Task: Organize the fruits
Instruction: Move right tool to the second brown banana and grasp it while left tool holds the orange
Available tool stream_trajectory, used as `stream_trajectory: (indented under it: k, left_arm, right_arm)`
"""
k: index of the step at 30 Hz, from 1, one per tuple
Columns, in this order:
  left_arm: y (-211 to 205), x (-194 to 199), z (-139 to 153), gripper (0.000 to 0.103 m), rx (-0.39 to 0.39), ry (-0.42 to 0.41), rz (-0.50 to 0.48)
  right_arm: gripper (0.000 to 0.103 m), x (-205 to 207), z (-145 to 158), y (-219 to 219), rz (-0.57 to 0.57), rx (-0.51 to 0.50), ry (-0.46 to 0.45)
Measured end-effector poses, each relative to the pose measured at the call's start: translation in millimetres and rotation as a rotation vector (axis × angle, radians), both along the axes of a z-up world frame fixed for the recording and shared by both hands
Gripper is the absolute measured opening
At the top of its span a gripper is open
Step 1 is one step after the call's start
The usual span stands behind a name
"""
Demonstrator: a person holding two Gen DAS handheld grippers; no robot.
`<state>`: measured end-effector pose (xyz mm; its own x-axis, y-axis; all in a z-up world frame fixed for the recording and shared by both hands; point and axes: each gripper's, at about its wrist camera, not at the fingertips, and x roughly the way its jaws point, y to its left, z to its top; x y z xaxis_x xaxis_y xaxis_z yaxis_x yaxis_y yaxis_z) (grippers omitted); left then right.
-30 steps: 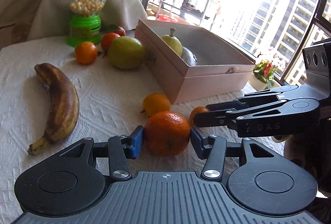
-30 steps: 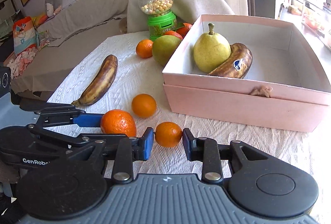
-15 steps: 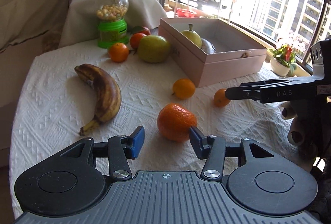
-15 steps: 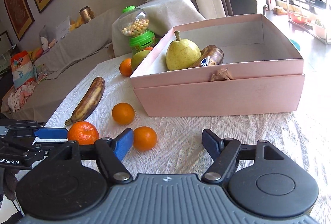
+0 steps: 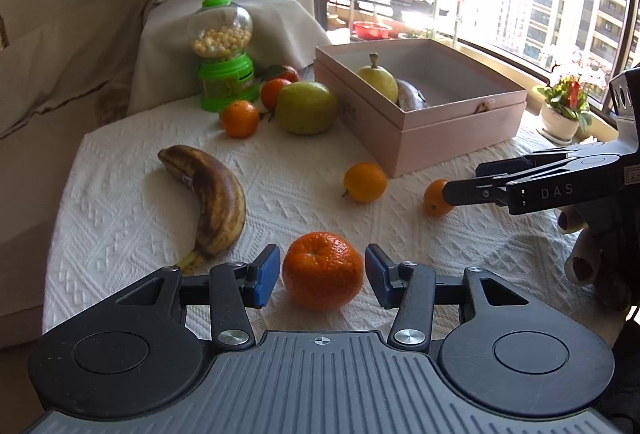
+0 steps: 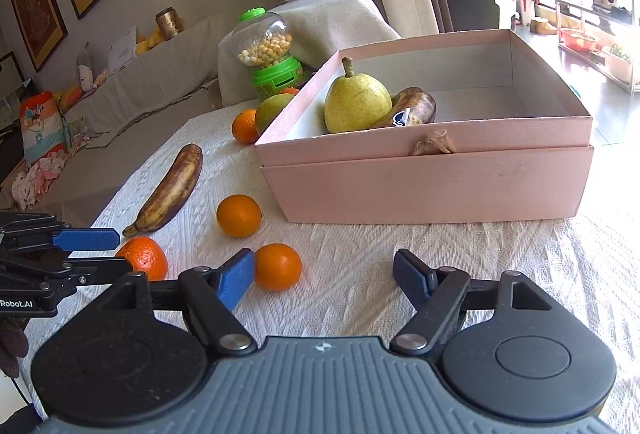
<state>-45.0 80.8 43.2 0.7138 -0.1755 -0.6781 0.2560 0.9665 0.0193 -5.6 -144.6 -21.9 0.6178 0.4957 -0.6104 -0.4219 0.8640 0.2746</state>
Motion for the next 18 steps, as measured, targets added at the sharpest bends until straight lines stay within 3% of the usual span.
stream_trajectory:
  k: [4, 8, 12, 18]
  left_arm:
    - [-3, 3, -6, 0.054, 0.018, -0.003, 0.01]
    - [10, 13, -11, 0.057, -0.07, 0.031, 0.05]
    - [18, 19, -20, 0.055, -0.155, 0.077, 0.08]
    - [22, 15, -18, 0.055, -0.195, 0.052, 0.079]
  right_arm:
    - [0.081, -2, 0, 6, 0.017, -0.034, -0.013]
    - [0.081, -9, 4, 21, 0.08, -0.112, -0.058]
    - [0.081, -24, 10, 39, 0.114, -0.224, -0.172]
    - [0.077, -22, 19, 56, 0.158, -0.225, -0.192]
